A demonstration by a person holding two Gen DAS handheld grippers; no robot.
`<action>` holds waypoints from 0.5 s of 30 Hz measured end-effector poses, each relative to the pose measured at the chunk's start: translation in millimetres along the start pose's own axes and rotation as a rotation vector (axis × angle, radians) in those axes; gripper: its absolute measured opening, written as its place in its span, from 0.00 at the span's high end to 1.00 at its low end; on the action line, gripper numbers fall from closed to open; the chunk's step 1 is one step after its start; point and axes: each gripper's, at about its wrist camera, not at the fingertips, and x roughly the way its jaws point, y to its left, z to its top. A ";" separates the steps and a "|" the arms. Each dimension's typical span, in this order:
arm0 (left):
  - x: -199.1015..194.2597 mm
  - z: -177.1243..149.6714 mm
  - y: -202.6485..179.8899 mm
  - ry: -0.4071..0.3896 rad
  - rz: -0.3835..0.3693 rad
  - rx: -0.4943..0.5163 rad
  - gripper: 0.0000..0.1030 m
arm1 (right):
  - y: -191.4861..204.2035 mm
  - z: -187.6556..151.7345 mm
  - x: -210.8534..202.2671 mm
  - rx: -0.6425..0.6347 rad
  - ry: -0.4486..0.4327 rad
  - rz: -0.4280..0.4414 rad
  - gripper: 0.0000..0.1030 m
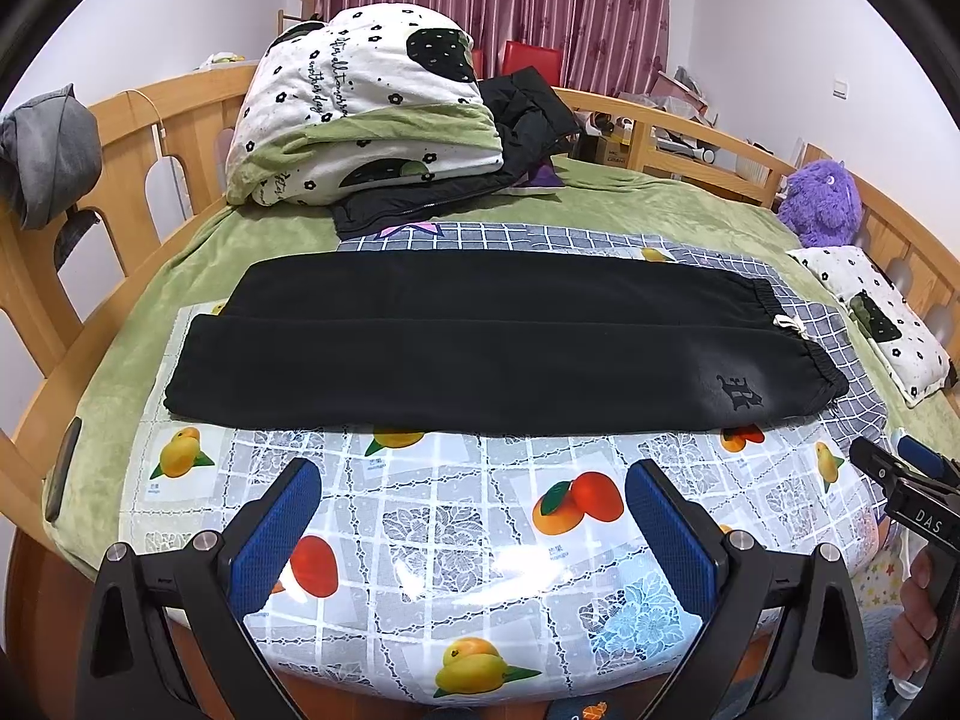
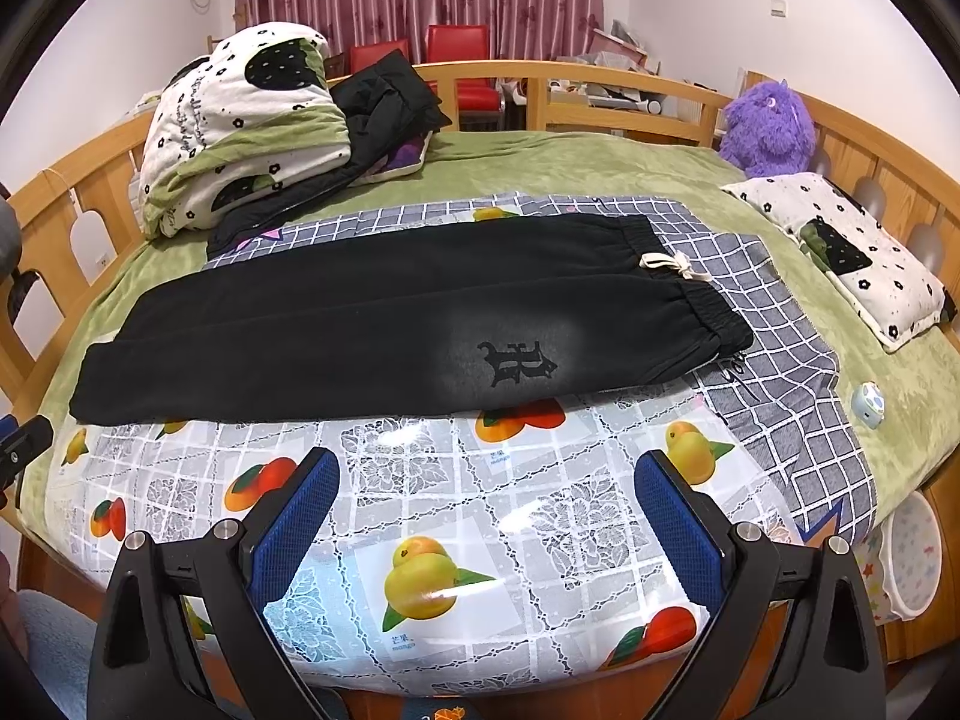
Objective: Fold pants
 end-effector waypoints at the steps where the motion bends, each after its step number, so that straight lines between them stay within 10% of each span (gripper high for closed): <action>1: 0.0 0.0 0.1 0.000 0.000 0.000 0.01 | 0.0 0.1 0.2 0.001 0.001 0.000 0.05; 15: 0.0 -1.9 2.3 0.004 -0.012 -0.008 0.01 | -2.4 0.7 1.0 0.015 0.009 0.005 0.05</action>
